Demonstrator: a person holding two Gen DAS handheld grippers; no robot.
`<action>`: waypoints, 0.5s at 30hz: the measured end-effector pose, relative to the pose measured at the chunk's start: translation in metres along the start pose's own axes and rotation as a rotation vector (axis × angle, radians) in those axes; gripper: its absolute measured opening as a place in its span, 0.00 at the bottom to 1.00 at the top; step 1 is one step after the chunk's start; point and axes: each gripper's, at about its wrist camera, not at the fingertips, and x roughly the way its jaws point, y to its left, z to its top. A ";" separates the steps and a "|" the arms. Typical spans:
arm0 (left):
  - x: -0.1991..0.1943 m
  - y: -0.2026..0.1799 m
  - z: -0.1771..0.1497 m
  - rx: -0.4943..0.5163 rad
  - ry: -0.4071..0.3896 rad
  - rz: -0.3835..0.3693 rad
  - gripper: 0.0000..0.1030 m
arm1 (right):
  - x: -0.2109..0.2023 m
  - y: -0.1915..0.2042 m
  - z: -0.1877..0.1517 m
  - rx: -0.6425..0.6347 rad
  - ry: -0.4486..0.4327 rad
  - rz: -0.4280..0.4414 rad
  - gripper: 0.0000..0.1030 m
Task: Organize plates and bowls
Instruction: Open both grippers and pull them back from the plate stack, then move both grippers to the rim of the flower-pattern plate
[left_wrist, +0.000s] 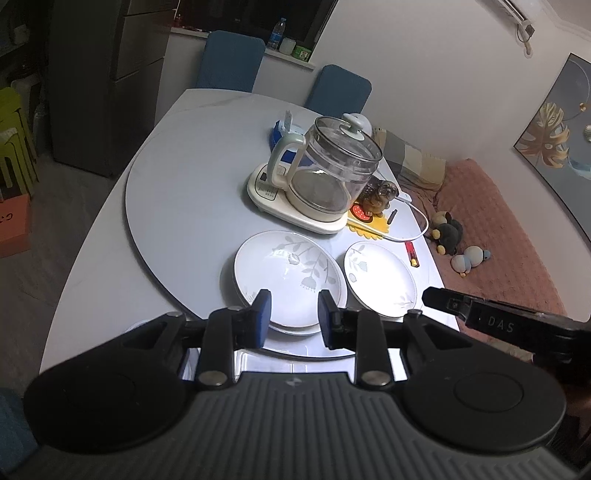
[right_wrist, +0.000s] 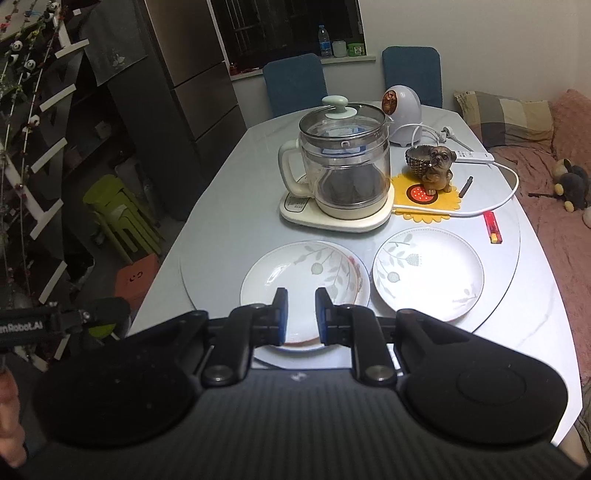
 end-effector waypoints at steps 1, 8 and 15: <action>-0.005 -0.001 -0.003 0.004 -0.005 -0.002 0.32 | -0.005 0.003 -0.005 -0.001 0.000 0.001 0.19; -0.033 -0.007 -0.028 0.030 -0.040 0.022 0.41 | -0.033 0.017 -0.033 -0.028 0.002 -0.005 0.19; -0.044 -0.010 -0.050 0.050 -0.031 0.050 0.72 | -0.051 0.019 -0.054 -0.029 -0.003 -0.034 0.35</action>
